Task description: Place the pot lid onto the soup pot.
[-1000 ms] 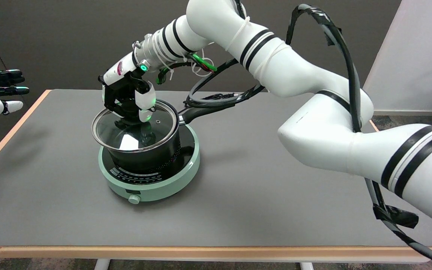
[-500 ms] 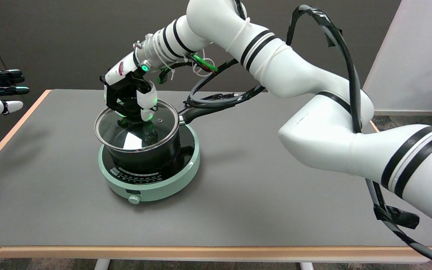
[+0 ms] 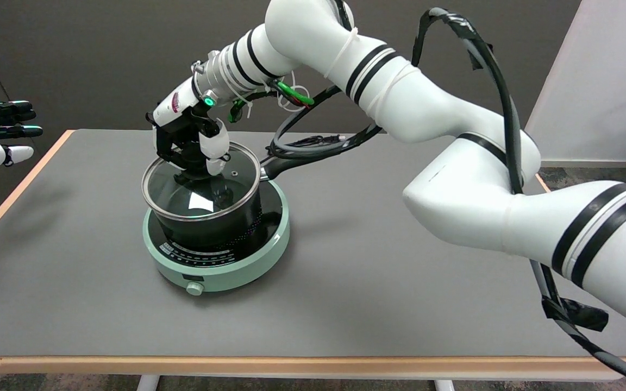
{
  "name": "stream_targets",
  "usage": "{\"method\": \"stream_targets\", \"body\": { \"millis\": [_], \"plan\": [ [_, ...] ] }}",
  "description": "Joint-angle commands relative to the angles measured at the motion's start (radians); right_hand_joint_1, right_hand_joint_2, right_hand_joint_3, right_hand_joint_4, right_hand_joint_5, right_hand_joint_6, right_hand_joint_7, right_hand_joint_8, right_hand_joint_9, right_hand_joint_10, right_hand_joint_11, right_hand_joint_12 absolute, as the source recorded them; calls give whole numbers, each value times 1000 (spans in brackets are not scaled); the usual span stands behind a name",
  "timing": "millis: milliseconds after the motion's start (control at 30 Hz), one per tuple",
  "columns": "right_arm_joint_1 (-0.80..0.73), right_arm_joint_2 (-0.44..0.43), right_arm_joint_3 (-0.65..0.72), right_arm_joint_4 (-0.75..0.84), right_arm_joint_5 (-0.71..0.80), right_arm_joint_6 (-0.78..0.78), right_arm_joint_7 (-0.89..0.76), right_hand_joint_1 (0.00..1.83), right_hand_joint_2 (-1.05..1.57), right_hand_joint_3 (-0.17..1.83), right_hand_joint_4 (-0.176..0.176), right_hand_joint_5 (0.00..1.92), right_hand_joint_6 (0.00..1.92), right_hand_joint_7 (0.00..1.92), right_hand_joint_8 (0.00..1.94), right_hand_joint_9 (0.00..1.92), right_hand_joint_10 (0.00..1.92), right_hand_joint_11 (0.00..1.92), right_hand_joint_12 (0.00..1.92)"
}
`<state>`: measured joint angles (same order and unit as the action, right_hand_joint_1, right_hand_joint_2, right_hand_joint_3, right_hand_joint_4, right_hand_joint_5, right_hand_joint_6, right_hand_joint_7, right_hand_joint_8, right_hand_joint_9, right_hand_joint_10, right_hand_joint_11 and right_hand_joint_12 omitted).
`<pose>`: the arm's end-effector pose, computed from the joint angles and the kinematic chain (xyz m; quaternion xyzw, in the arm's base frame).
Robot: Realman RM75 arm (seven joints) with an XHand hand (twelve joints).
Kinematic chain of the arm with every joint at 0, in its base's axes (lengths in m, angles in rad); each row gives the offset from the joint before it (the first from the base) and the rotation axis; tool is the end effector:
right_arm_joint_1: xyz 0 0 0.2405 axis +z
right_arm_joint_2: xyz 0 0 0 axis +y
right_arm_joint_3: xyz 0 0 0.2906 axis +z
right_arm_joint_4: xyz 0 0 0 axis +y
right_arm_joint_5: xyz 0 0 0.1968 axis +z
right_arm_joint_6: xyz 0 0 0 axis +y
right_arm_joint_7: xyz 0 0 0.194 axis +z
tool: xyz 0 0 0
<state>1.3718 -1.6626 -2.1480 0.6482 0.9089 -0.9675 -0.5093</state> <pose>-0.0936 -0.5697 0.0227 0.8872 -0.0449 -0.2846 0.3602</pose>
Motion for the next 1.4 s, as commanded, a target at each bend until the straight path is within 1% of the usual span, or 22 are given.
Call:
{"method": "stream_targets", "body": {
  "millis": [33, 100, 133, 200, 233, 267, 300, 367, 400, 433, 467, 500, 533, 667, 800, 867, 933, 1000, 1033, 1100, 1300, 1400],
  "plan": [
    [-2, -4, -5, 10, -10, 2, 0, 1353, 935, 447, 176, 624, 1280, 889, 1255, 862, 1470, 700, 1828],
    [-3, -4, 1, 17, -8, 3, -4, 1349, 949, 443, 176, 584, 1324, 868, 1285, 842, 1498, 638, 1904],
    [-3, -3, 2, 20, -7, 3, -5, 1344, 973, 411, 176, 571, 1293, 852, 1299, 827, 1471, 548, 1921],
    [-3, -2, 2, 25, -11, 1, -7, 1328, 1062, 289, 176, 564, 1084, 794, 1347, 784, 1339, 170, 1921],
    [-3, -2, 2, 27, -12, -1, -7, 1323, 1083, 262, 176, 545, 994, 780, 1356, 763, 1300, 77, 1921],
    [-3, -1, 2, 27, -12, -2, -7, 1228, 1001, 439, 176, 545, 902, 765, 1149, 741, 1263, 15, 1921],
    [-3, 0, 2, 28, -12, -2, -7, 1055, 815, 809, 176, 545, 822, 760, 737, 718, 1236, -1, 1921],
    [-3, 0, 2, 28, -11, -2, -7, 1034, 775, 850, 176, 568, 640, 745, 635, 686, 1180, -1, 1880],
    [-3, 0, 2, 29, -10, -2, -6, 1032, 767, 849, 176, 576, 608, 747, 619, 685, 1165, -1, 1867],
    [-3, 1, 2, 29, -10, -2, -3, 1024, 745, 863, 176, 588, 510, 747, 556, 694, 1081, -1, 1839],
    [-3, 1, 2, 29, -10, -3, -3, 1026, 701, 916, 176, 579, 499, 749, 537, 716, 971, 1, 1835],
    [-3, 2, 4, 30, -10, -3, -3, 1019, 710, 844, 176, 617, 402, 765, 427, 722, 881, 27, 1779],
    [-3, 3, 6, 31, -10, -4, -3, 1027, 696, 843, 173, 615, 378, 759, 386, 732, 801, 35, 1750],
    [-3, 4, 11, 31, -14, -4, -3, 1042, 662, 866, 155, 589, 325, 719, 318, 720, 662, 67, 1668],
    [-3, 6, 15, 35, -17, -4, -4, 1038, 640, 892, 137, 552, 274, 671, 280, 684, 580, 135, 1549],
    [-3, 7, 15, 44, -28, -4, -3, 1019, 598, 942, 126, 519, 248, 622, 251, 658, 519, 259, 1352],
    [-3, 11, 16, 51, -37, -4, -3, 991, 585, 957, 123, 505, 232, 605, 237, 639, 486, 323, 1253],
    [-4, 17, 18, 64, -46, -4, -2, 910, 568, 997, 119, 478, 218, 568, 221, 592, 469, 427, 1050],
    [-5, 18, 22, 70, -48, -4, -2, 903, 562, 999, 121, 472, 216, 563, 220, 579, 458, 453, 1011],
    [-8, 23, 35, 84, -49, -4, -3, 949, 545, 973, 120, 476, 205, 563, 210, 592, 415, 462, 1016],
    [-19, 42, 69, 129, -52, -15, -6, 928, 539, 973, 124, 478, 206, 577, 206, 618, 414, 488, 999],
    [-32, 56, 77, 173, -98, -11, -1, 929, 540, 973, 125, 482, 208, 584, 206, 625, 416, 503, 1010]
  ]
}}
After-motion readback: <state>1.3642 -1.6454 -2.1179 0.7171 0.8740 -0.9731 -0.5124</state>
